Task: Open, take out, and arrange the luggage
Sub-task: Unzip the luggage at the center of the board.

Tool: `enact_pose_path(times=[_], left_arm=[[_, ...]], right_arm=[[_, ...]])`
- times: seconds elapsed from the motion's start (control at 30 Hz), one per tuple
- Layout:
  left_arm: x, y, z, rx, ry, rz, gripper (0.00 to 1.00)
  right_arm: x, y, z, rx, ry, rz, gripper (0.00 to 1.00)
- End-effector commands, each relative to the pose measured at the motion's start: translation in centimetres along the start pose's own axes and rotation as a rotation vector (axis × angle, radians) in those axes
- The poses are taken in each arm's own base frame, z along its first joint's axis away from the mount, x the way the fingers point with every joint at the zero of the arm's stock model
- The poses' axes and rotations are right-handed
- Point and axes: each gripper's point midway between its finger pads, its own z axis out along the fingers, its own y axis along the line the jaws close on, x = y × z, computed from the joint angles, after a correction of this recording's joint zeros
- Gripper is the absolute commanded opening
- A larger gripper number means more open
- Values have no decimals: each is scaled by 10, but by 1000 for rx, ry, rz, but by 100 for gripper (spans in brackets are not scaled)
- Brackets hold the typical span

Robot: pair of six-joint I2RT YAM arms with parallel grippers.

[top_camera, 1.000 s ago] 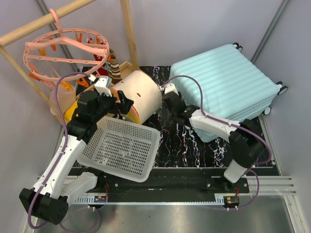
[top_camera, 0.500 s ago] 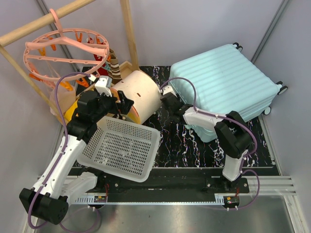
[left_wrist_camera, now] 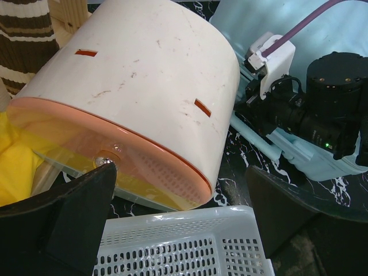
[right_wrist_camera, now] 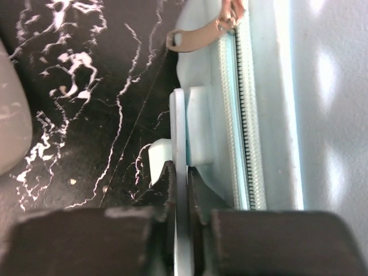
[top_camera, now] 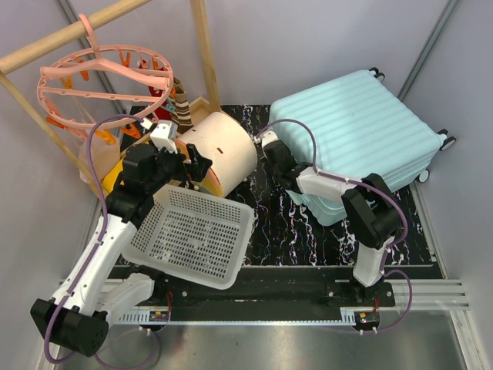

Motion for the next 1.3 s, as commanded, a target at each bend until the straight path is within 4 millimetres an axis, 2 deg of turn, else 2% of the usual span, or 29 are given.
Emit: enact_pose_path(times=[0.0,0.13,0.17,0.23,0.27,0.37,0.53,0.63,0.67,0.77,0.87,0.9,0.93,1.03,1.2,1.27], left_arm=[[-8,-1,1,12,-34,20,99],[-6,-3,2,24,-26,12,99],[-5,-4,3,31,-23,10,99],[-4,-5,4,35,-19,5,99],[-4,-5,4,39,-16,3,99],[-3,-6,4,43,-13,-1,99],[-3,-8,4,53,-17,-2,99],[-3,-9,3,58,-17,-4,99],[-4,-10,3,61,-19,-4,99],[-4,-10,3,63,-22,-6,99],[-3,-12,3,70,-18,-11,99],[-4,-12,3,74,-20,-12,99],[-3,-12,3,74,-17,-14,99],[-3,-14,3,84,-15,-18,99],[-2,-15,4,91,-14,-23,99],[-1,-15,5,91,-11,-26,99]], right_arm=[[-5,32,-19,-182,-92,27,0],[-4,46,-51,-253,-156,27,0],[-4,61,-61,-286,-169,3,0],[1,73,-77,-311,-178,-19,0],[2,87,-87,-335,-183,-25,0],[10,100,-102,-350,-165,12,0],[17,107,-121,-369,-140,91,0],[19,101,-126,-344,-133,136,0],[31,99,-129,-335,-98,128,0],[39,89,-135,-307,-78,164,0],[44,82,-148,-305,-71,192,28],[45,80,-151,-305,-70,199,45],[47,75,-153,-291,-67,214,55],[47,57,-173,-268,-73,252,78],[37,48,-205,-328,-95,341,84],[24,48,-228,-399,-131,376,86]])
